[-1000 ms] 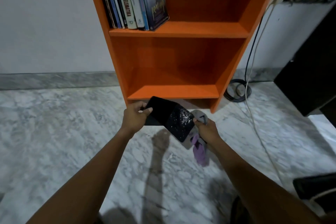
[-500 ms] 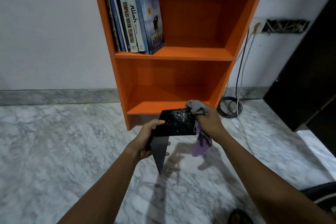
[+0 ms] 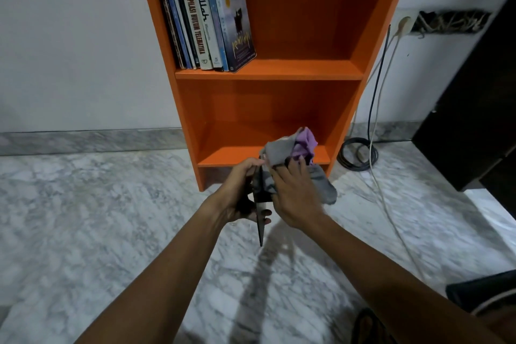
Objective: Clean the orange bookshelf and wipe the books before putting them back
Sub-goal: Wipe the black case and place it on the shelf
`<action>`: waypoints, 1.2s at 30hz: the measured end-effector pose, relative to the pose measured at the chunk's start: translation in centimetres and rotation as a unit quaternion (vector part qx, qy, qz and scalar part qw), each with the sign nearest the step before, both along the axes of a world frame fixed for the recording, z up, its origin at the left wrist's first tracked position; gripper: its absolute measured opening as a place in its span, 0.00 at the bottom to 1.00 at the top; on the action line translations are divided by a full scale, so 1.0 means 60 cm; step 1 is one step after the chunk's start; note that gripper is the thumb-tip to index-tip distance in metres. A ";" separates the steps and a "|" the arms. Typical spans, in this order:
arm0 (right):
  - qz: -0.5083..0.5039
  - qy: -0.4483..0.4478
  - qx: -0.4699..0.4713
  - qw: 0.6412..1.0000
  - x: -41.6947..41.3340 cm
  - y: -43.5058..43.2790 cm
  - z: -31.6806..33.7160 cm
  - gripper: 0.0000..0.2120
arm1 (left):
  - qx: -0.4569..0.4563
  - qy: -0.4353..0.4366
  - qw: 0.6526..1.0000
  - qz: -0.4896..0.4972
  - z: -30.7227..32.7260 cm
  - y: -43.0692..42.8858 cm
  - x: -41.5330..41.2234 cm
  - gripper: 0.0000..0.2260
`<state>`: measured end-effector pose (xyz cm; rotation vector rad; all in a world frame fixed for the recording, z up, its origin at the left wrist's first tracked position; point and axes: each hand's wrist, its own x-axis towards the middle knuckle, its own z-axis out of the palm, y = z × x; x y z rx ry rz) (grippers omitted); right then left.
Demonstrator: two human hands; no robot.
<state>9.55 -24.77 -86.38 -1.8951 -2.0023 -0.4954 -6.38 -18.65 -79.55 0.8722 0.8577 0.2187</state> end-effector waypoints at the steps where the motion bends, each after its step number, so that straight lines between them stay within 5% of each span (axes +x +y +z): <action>1: 0.013 0.012 0.006 1.000 0.003 0.001 -0.007 0.32 | -0.004 -0.003 1.000 0.006 -0.001 0.001 -0.001 0.33; 5: 0.086 -0.005 -0.003 0.996 0.017 -0.013 -0.051 0.20 | -0.039 -0.036 0.998 0.017 -0.015 0.009 -0.014 0.33; 11: 0.144 0.027 -0.035 0.989 0.036 -0.039 -0.082 0.16 | -0.060 -0.028 0.994 0.090 -0.055 0.021 -0.010 0.37; 14: 0.062 0.236 -0.090 0.966 0.021 -0.052 -0.061 0.10 | -0.056 -0.034 0.989 0.132 -0.062 0.026 -0.013 0.29; 16: -0.003 0.396 -0.117 0.911 0.020 -0.048 -0.044 0.17 | -0.051 -0.044 0.986 0.151 -0.063 0.030 -0.016 0.21; 18: -0.055 0.461 -0.109 0.879 0.023 -0.036 -0.033 0.19 | -0.047 -0.041 0.985 0.160 -0.060 0.033 -0.021 0.18; 24: -0.002 0.319 0.006 0.948 -0.006 0.006 0.015 0.08 | -0.066 -0.036 0.992 0.103 -0.063 0.031 -0.019 0.36; 27: 0.031 0.198 -0.006 0.980 -0.014 0.015 0.007 0.20 | -0.087 -0.073 0.993 0.022 -0.046 0.019 -0.008 0.38; 31: -0.046 0.006 -0.014 0.999 -0.005 0.016 -0.010 0.30 | -0.105 -0.104 0.988 -0.042 -0.029 0.013 -0.009 0.37; 36: -0.143 0.017 0.036 0.989 0.002 0.033 0.019 0.31 | -0.086 -0.115 0.987 -0.068 -0.013 0.015 -0.003 0.33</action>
